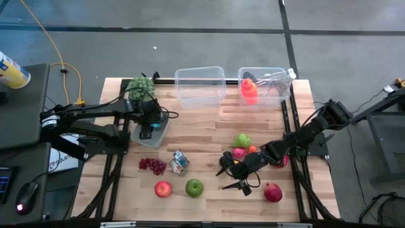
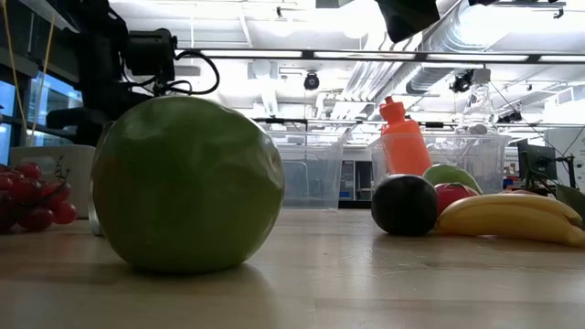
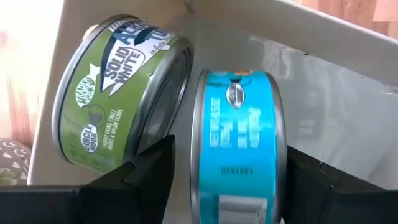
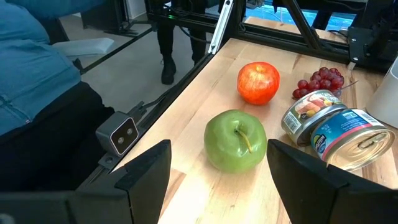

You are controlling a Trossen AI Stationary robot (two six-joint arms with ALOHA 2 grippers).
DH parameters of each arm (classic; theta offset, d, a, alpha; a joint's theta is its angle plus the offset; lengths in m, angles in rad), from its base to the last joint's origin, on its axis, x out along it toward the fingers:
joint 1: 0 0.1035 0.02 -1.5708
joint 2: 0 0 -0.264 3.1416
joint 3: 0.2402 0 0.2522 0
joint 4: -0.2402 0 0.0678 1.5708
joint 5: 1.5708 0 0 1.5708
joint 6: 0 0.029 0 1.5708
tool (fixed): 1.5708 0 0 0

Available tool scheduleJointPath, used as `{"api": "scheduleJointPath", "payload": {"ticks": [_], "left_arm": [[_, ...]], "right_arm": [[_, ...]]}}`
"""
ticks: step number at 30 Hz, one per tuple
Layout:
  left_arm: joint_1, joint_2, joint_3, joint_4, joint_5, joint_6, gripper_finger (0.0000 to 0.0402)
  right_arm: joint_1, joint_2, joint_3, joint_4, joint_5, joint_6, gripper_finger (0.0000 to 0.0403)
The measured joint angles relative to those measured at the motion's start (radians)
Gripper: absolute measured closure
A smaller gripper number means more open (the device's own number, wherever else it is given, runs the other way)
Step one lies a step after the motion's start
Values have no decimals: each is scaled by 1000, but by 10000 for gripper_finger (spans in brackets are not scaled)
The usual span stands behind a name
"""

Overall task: Pick & Place Food Item
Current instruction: Put the yellow blue tuna can into the bin, then put the red grapes into the left transparent bin

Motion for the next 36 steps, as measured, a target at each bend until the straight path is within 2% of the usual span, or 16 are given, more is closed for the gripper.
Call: {"api": "scheduleJointPath", "payload": {"ticks": [11, 18, 23, 27, 32, 36], "left_arm": [[-8, -9, 40, -9, 4, 0, 174], [-100, -62, 129, -107, -58, -39, 174], [-212, -108, 177, -176, -80, -129, 174], [-332, -140, 180, -193, -37, -254, 174], [-536, -145, 180, -209, 40, -306, 174], [-717, -124, 180, -193, 24, -490, 174]], "right_arm": [[0, 0, 0, -1, 0, 0, 149], [0, 0, 0, -8, 0, 0, 149], [0, 0, 0, -10, 0, 0, 149], [0, 0, 0, -17, 0, 1, 149], [0, 0, 0, -15, 0, 10, 149], [0, 0, 0, -15, 0, 18, 149]]}}
